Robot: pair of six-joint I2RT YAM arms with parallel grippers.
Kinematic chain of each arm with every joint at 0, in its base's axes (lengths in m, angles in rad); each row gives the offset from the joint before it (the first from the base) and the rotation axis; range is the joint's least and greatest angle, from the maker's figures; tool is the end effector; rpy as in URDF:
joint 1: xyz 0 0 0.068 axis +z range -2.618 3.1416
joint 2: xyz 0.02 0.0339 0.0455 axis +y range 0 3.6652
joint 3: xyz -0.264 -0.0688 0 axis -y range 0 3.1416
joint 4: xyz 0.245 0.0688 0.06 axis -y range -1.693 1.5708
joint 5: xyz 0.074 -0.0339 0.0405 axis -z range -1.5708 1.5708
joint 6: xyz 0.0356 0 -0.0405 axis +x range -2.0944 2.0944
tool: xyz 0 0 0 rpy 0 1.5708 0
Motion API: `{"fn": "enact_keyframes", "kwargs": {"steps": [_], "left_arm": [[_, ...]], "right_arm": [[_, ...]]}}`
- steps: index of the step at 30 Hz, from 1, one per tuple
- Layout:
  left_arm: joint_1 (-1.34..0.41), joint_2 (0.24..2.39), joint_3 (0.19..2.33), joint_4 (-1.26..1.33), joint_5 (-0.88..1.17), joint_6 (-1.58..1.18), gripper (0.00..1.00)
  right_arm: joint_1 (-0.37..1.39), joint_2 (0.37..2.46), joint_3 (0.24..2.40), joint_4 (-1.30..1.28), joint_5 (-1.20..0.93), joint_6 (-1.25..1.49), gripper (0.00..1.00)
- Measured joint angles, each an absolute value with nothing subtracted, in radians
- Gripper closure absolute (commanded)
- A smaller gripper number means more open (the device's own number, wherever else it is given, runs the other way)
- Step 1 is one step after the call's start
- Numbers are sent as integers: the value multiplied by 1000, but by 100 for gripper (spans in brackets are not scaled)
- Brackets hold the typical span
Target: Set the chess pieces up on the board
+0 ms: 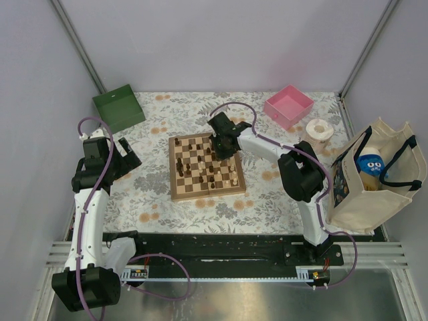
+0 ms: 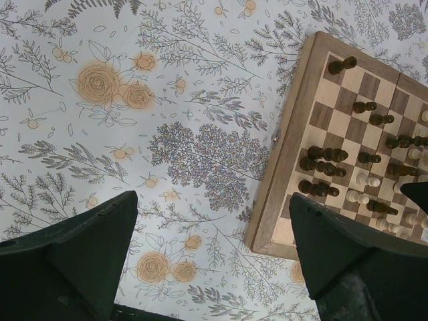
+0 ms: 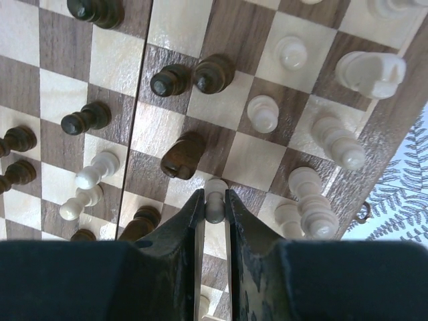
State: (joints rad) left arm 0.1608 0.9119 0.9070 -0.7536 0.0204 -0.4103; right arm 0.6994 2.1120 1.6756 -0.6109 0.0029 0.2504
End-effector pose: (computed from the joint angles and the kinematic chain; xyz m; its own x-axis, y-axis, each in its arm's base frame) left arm 0.1810 0.0286 0.3057 -0.5646 -0.4956 -0.6600 -0.4042 0.8632 -0.3024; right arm 0.3507 0.2949 0.1957 -0.8013 -0.3503 -0.4849 -0.4584 0.8804 0.1214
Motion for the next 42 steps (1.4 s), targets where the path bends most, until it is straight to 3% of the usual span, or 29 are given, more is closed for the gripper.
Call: {"fn": "enact_keyframes", "kwargs": {"steps": [21, 42], "left_arm": [[161, 912, 907, -754, 20, -410, 1], [161, 912, 907, -754, 20, -410, 1]], "right_arm": [[684, 2112, 1710, -618, 71, 249, 80], [678, 2145, 1724, -618, 70, 248, 69]]}}
